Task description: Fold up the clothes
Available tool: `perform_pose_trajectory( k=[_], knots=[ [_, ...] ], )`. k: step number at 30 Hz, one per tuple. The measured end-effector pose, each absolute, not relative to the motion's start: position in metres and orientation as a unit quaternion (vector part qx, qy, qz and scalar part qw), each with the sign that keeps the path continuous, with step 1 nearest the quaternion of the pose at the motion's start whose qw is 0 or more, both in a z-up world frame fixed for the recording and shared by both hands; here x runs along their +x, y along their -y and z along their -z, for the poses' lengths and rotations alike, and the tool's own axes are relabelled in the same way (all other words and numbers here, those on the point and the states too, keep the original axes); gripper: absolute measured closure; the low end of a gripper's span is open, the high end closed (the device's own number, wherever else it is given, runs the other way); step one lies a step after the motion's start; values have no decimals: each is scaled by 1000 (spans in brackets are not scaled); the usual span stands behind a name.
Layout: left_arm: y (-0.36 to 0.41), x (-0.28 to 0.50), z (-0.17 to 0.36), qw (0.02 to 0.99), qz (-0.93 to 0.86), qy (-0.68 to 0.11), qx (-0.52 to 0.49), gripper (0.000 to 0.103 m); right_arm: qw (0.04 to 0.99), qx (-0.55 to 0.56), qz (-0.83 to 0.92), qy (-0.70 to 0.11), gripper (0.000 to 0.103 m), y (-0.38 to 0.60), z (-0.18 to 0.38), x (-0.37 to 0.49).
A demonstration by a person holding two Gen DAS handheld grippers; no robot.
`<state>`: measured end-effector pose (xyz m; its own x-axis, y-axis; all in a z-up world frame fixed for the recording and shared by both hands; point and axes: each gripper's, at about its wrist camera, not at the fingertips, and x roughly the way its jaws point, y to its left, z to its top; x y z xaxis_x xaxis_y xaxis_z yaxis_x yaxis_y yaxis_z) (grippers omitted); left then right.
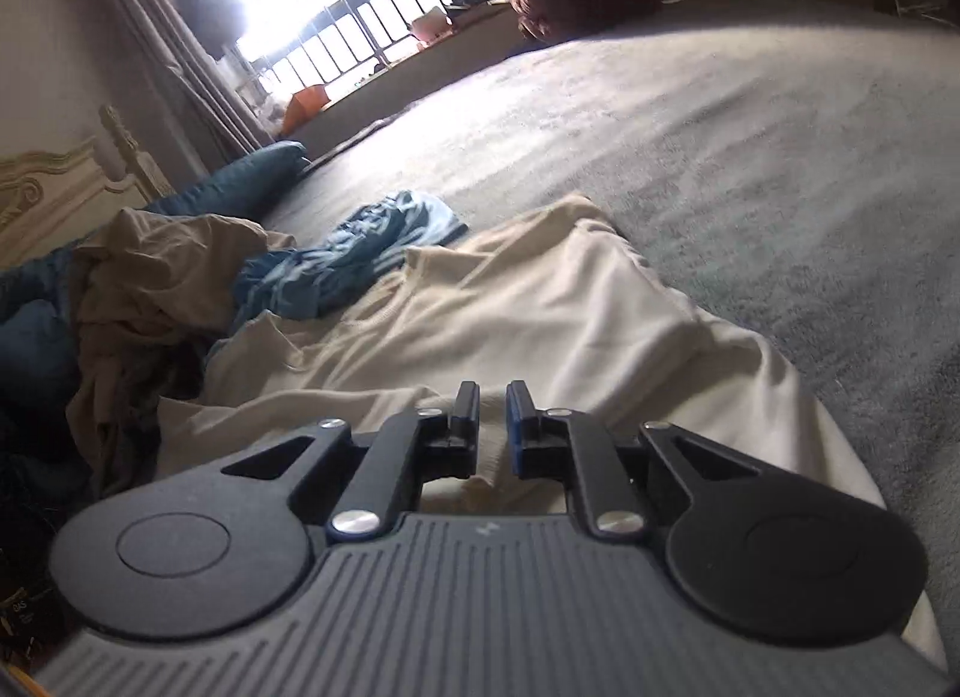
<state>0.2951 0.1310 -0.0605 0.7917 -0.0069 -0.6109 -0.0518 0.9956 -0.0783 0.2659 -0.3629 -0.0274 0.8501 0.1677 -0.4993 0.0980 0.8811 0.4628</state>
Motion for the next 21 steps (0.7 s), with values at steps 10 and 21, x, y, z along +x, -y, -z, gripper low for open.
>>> perform_pose_trajectory(
  k=[10,21],
  knots=[
    [-138,289,59,943,-6,-329,-53,26,918,105,-96,-371,85,283,51,311],
    [-142,289,61,943,-6,-328,-60,26,924,22,-191,-332,68,179,-13,355]
  ],
)
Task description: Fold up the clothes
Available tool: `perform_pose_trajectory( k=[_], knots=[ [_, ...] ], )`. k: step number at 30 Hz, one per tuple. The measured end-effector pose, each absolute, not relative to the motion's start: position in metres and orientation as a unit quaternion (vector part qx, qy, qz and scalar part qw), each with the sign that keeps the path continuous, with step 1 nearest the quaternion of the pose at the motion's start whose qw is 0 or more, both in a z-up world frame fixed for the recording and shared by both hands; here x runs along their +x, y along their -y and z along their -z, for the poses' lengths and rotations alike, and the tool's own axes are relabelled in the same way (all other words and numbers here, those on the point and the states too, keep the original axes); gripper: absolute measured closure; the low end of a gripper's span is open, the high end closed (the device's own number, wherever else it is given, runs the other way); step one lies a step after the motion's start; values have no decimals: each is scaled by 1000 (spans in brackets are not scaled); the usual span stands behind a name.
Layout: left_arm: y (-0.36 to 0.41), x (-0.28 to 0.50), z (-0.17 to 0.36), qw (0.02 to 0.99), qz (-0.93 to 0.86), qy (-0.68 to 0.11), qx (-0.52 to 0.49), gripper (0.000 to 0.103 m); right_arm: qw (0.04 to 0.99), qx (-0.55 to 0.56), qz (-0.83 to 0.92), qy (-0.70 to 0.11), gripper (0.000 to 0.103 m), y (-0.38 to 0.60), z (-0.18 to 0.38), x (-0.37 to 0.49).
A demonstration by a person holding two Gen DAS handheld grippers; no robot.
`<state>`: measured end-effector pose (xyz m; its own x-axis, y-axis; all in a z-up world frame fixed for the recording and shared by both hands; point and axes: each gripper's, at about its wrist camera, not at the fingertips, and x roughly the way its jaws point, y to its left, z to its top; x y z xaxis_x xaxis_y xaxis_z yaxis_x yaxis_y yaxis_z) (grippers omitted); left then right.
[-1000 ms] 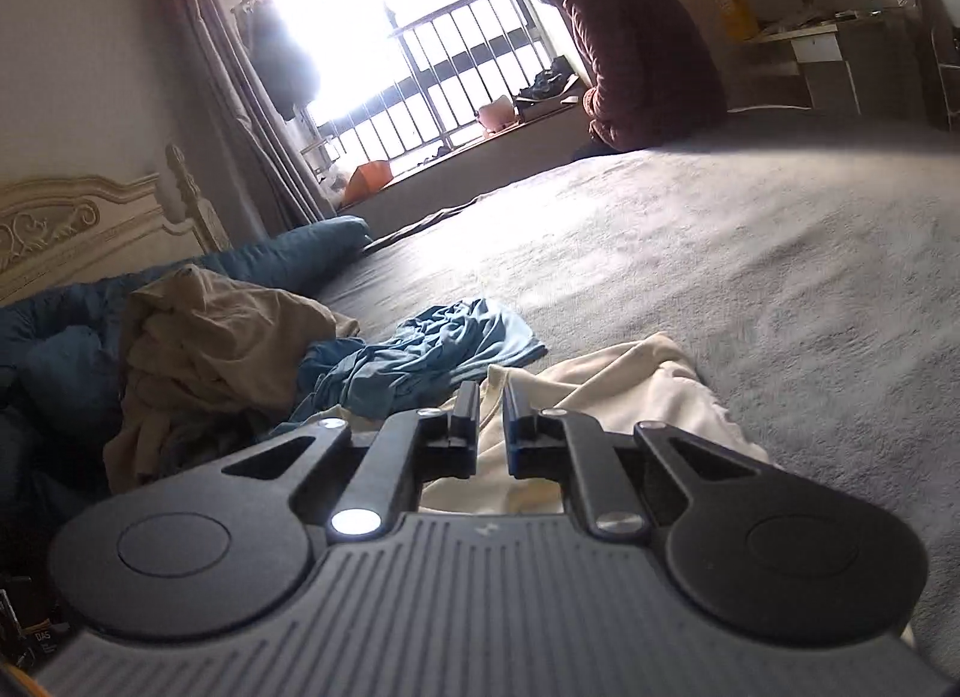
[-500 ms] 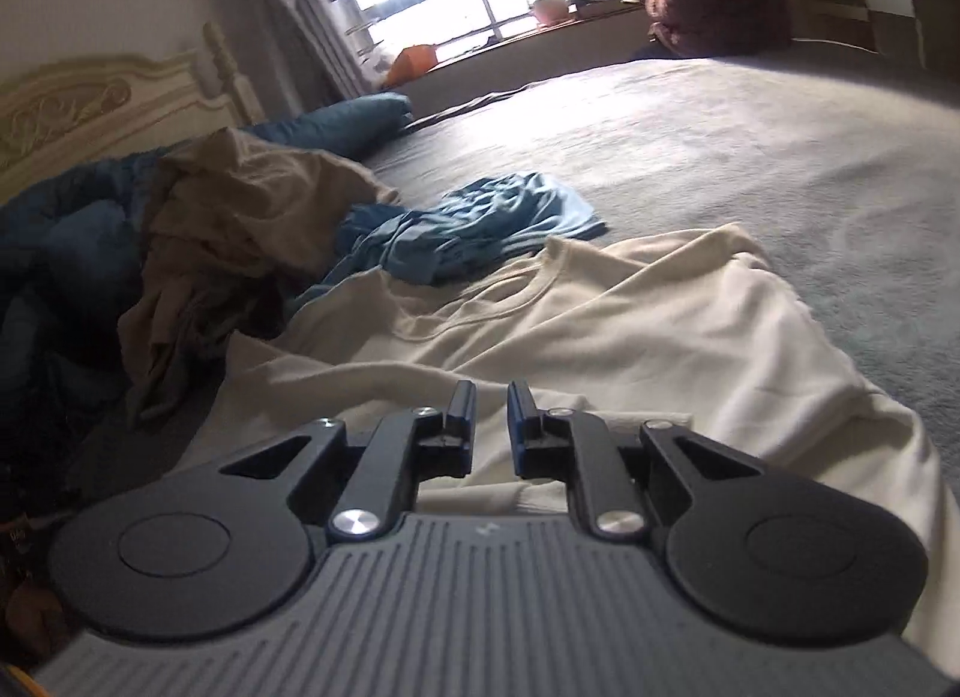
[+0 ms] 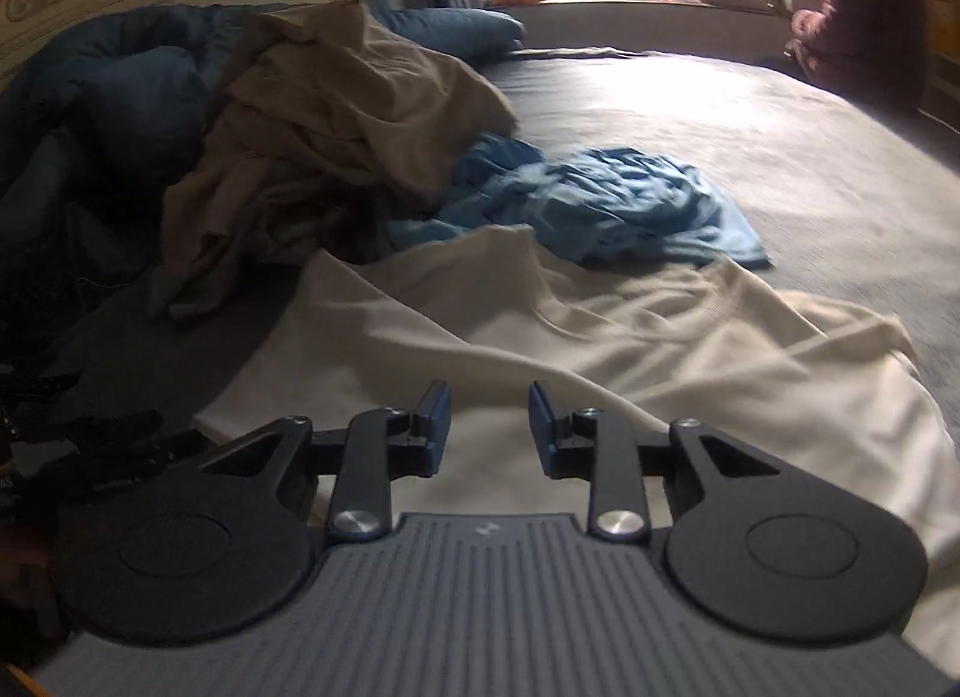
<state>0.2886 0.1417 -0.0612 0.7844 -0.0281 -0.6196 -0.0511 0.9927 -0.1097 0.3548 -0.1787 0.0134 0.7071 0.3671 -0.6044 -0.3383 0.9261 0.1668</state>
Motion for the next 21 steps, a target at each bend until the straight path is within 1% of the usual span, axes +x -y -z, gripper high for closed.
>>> perform_pose_trajectory(
  k=[1,2,8,10,14,16,17,19,21],
  knots=[
    [-142,289,61,943,-6,-329,-59,26,922,16,-205,-330,65,164,-13,367],
    [-141,289,62,942,-7,-329,-58,26,919,10,-219,-327,59,148,-12,380],
    [-140,289,63,942,-9,-332,-51,26,894,16,-257,-367,55,79,9,466],
    [-140,288,64,942,-9,-332,-50,26,885,43,-257,-385,51,71,16,487],
    [-139,287,64,943,-9,-330,-48,26,854,148,-261,-426,49,63,25,520],
    [-140,286,64,943,-9,-329,-49,26,847,162,-262,-434,46,55,25,526],
    [-140,286,64,943,-8,-328,-49,26,847,152,-262,-438,44,48,26,529],
    [-140,286,64,943,-8,-328,-50,26,850,118,-253,-448,44,33,27,533],
    [-140,285,64,943,-7,-328,-50,26,849,83,-251,-458,46,21,31,533]
  ],
)
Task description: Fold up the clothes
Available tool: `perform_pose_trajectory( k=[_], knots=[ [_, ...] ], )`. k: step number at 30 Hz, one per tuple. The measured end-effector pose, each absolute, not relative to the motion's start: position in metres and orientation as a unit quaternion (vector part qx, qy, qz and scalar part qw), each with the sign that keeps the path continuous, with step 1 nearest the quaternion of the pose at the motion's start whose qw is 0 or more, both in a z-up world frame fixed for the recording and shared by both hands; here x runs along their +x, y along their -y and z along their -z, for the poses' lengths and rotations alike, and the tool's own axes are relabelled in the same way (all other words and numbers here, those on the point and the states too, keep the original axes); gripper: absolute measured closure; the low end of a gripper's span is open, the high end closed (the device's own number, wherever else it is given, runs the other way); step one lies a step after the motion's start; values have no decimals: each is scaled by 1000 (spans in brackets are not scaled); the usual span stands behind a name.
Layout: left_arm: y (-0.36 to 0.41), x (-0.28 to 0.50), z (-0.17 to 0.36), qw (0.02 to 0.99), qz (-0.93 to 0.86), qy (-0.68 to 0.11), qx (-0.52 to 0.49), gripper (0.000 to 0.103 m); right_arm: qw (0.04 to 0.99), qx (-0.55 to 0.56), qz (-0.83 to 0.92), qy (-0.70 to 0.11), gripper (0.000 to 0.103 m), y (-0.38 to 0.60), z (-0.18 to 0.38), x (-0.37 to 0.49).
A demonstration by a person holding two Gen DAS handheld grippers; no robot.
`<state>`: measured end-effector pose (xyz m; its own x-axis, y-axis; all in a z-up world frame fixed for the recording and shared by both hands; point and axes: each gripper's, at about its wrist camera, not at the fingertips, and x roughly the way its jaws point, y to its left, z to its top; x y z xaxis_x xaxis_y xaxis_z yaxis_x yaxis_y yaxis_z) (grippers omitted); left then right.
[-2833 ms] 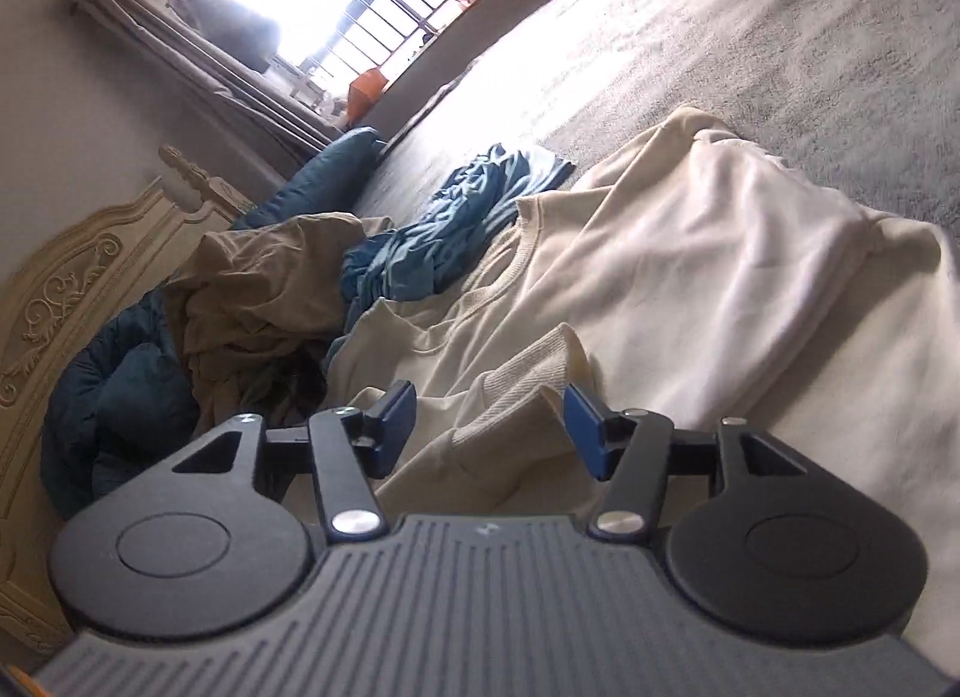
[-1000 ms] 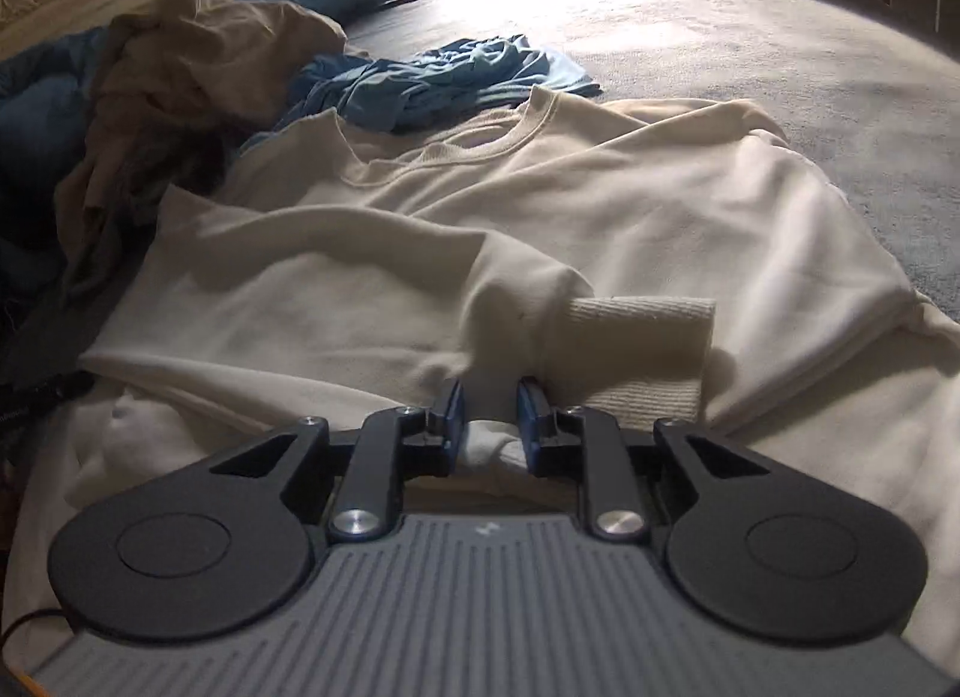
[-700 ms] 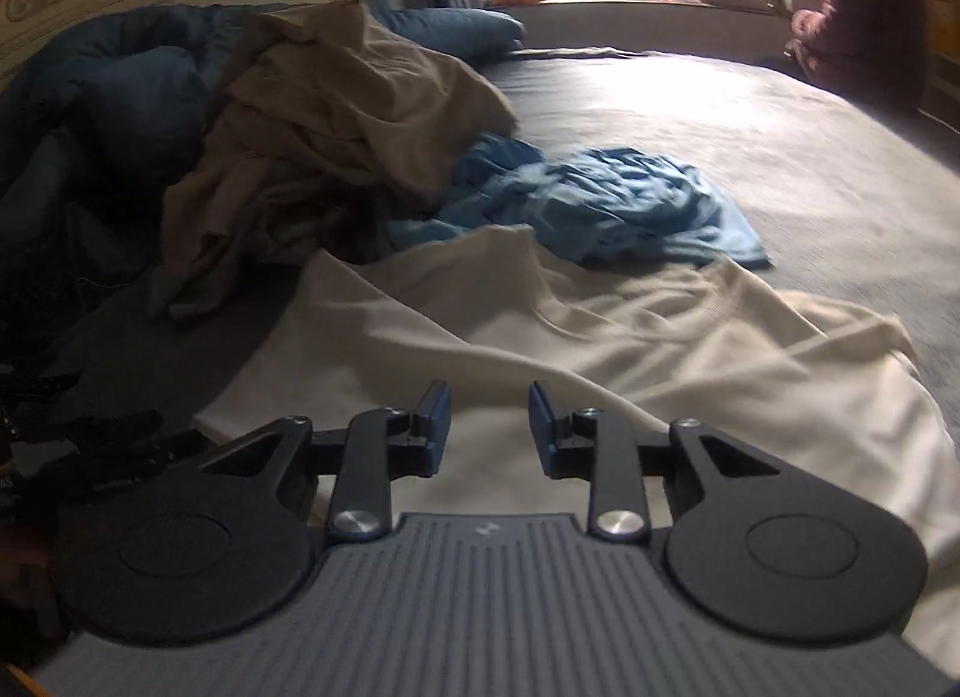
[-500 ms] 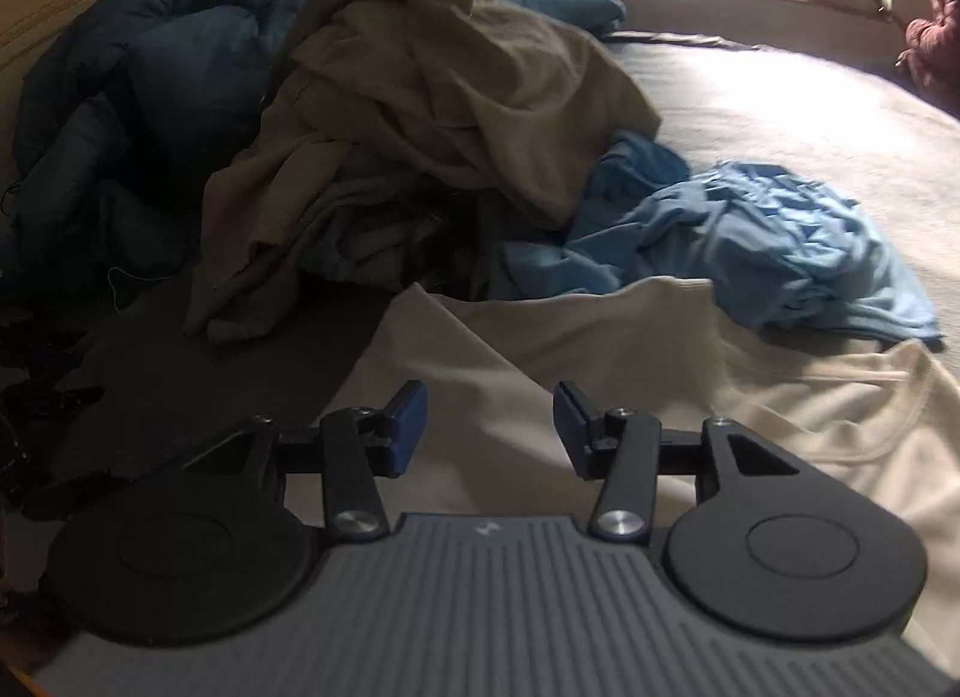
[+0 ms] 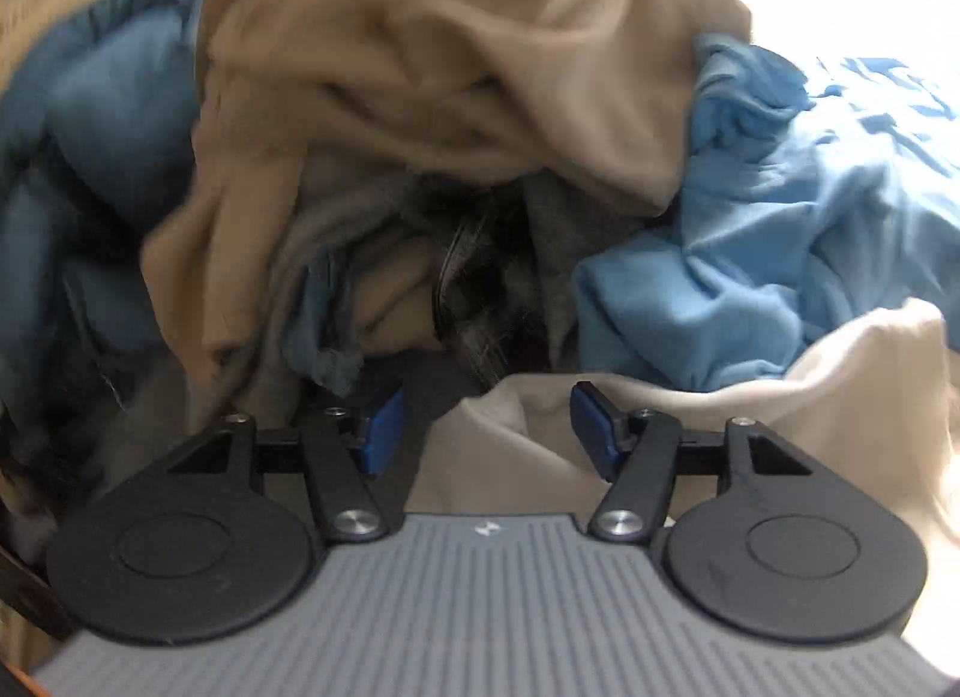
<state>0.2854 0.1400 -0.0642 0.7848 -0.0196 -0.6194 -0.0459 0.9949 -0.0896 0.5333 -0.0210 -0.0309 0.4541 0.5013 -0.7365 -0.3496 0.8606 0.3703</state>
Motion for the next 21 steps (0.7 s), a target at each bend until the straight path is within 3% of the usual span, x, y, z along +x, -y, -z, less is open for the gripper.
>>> perform_pose_trajectory(
  k=[1,2,3,9,13,21],
  knots=[
    [-140,285,64,943,-7,-328,-49,26,849,66,-248,-461,50,16,32,532],
    [-140,285,64,943,-7,-328,-49,26,852,53,-249,-456,76,13,32,529],
    [-139,284,64,943,-6,-328,-48,26,857,48,-254,-445,96,13,30,525],
    [-140,285,65,943,-5,-329,-49,26,876,46,-274,-395,96,16,35,516],
    [-141,284,64,943,-3,-330,-50,26,872,86,-267,-400,89,23,40,523],
    [-147,281,56,941,9,-330,-68,26,906,90,-246,-332,84,116,-27,453]
  ],
)
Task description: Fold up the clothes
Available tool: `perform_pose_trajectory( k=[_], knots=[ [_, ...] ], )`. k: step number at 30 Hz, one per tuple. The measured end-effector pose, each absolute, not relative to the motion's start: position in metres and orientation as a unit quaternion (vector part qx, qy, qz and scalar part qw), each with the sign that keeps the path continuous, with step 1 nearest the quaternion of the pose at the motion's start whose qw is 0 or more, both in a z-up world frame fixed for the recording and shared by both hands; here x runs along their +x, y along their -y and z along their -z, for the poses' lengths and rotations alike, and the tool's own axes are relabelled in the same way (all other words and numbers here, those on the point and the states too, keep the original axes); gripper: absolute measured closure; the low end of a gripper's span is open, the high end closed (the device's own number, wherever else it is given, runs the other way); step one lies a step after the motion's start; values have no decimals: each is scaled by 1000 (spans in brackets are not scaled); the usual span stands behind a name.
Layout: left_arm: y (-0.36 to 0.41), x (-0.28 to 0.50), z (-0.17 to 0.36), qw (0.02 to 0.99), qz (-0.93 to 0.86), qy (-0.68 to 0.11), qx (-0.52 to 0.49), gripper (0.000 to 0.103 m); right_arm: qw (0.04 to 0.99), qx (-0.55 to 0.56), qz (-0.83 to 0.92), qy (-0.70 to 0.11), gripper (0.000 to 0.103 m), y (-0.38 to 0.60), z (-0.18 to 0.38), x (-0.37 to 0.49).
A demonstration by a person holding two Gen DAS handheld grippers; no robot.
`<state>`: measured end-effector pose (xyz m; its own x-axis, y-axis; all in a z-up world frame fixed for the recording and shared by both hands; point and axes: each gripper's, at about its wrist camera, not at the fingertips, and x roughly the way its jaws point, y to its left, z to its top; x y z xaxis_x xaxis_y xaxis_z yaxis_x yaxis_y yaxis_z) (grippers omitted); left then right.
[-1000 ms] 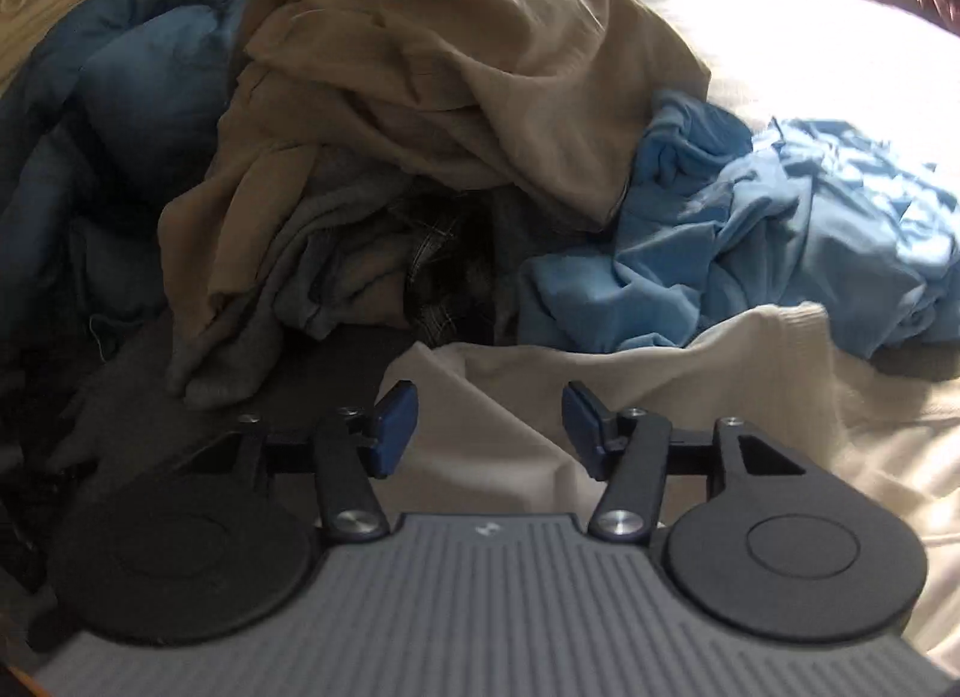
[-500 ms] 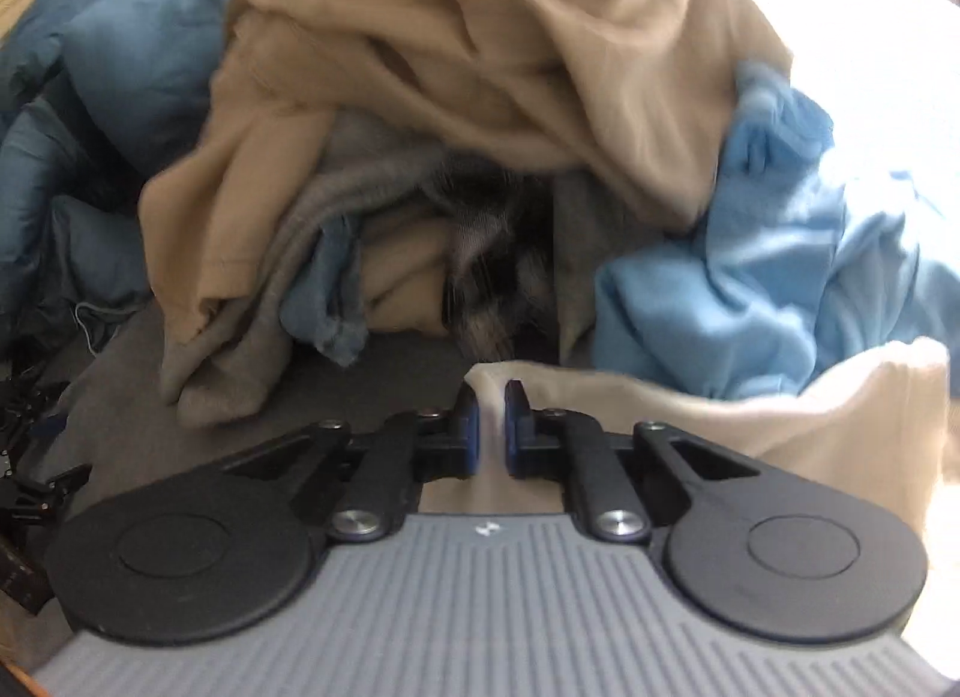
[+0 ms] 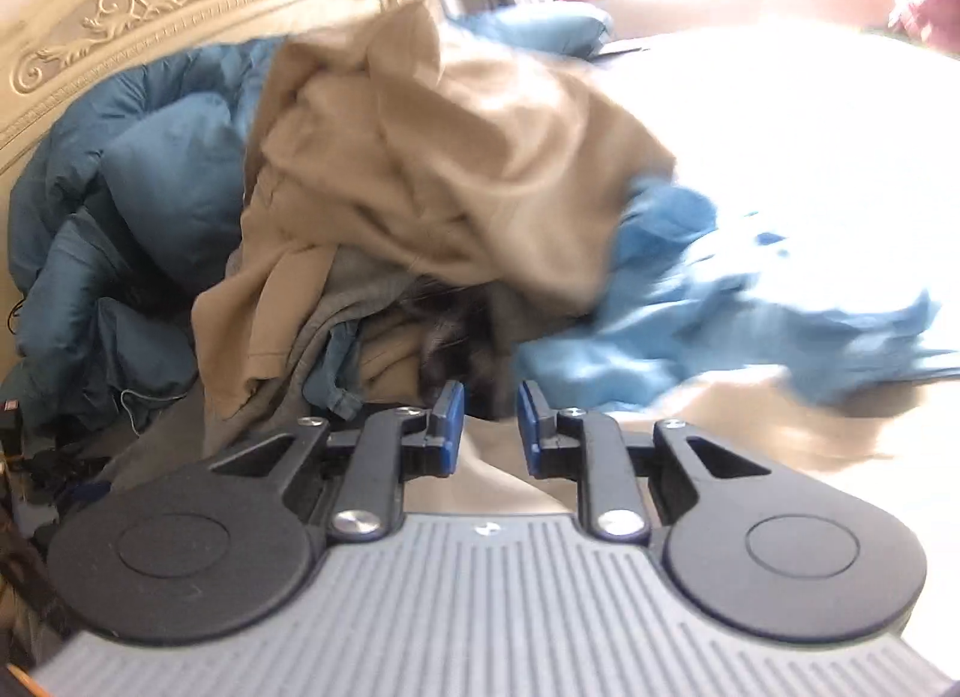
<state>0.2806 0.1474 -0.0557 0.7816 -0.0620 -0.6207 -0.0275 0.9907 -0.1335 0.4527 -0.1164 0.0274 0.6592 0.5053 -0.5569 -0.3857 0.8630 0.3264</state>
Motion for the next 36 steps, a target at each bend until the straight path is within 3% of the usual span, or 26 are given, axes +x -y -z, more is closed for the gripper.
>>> perform_pose_trajectory(
  k=[8,12,18,21,26,31,36],
  knots=[
    [-150,276,32,951,69,-274,-125,26,912,0,-209,-352,84,187,-25,393],
    [-141,307,59,936,40,-324,-129,27,897,10,-230,-376,84,175,4,409],
    [-135,308,64,939,32,-326,-103,26,877,-9,-262,-403,85,134,38,441],
    [-133,306,64,940,32,-326,-97,26,869,-24,-242,-431,93,125,60,462],
    [-132,308,66,941,30,-324,-91,26,908,38,-176,-379,88,149,39,480],
    [-130,307,66,942,28,-324,-87,26,867,29,-282,-409,88,114,35,476],
    [-133,306,66,942,34,-321,-95,26,882,23,-210,-421,90,97,55,498]
  ],
)
